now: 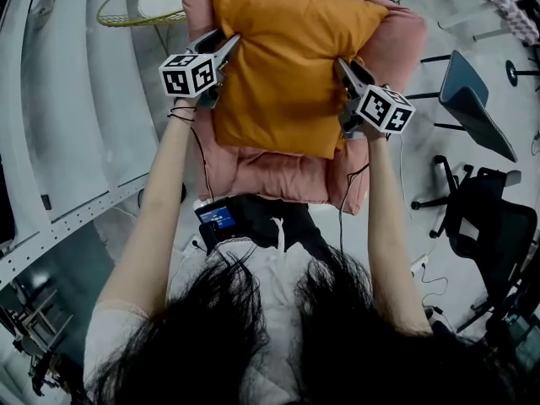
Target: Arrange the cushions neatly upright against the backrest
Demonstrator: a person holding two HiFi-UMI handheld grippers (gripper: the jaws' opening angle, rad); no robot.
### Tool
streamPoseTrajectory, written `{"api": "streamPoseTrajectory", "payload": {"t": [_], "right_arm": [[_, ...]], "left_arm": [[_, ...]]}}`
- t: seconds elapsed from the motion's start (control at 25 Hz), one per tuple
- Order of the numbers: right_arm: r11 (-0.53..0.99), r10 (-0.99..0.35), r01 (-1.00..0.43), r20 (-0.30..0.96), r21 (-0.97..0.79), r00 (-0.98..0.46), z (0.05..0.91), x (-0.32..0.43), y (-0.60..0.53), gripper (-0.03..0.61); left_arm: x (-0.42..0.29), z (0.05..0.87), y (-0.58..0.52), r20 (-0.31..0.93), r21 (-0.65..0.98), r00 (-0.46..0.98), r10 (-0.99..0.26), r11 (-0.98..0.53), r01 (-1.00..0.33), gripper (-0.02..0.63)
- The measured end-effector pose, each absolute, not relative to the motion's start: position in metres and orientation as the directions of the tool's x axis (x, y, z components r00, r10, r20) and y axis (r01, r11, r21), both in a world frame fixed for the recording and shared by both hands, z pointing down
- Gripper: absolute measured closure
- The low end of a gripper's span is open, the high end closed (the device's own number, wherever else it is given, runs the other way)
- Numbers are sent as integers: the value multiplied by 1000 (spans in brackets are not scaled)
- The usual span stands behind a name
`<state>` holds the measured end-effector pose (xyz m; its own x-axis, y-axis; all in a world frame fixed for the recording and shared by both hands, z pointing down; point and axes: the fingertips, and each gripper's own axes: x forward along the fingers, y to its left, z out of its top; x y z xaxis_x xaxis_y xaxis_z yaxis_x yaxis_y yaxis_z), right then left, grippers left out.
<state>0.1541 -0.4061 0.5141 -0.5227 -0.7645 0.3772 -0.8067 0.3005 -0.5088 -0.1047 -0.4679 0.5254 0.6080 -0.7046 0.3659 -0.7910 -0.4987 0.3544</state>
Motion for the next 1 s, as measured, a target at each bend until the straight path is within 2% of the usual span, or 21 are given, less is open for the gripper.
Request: {"api": "streamPoseTrajectory", "payload": {"t": [0.2,0.36,0.52,0.6,0.72,0.84,1.0], "right_arm": [[305,-768,-810,373,-501,-520,504,167,-398,403],[303,-779,-826,375,-476,-502,496,185,-388,402],[263,-800,-854,394,-448,-453,501,214,-378,402],[223,-801,-879,434,-422,-412,513,231,-374,402],[218,-759,-905,518,-367,-393,540,245,-370,402],[294,-656,-926,654,-237,-376,574,244,-367,394],[392,-524,-909,778,-141,-346,617,240,-364,354]], "left_arm": [[-115,514,-462,366,345,590,-720,-483,-804,341],[-125,493,-453,360,261,560,-747,-495,-829,339],[-134,465,-430,302,277,571,-763,-503,-819,339],[-127,462,-408,309,272,605,-734,-541,-796,341],[-109,478,-375,389,208,641,-662,-614,-761,340],[-88,496,-346,458,167,661,-595,-673,-721,340],[-62,506,-319,471,193,695,-544,-705,-683,341]]}}
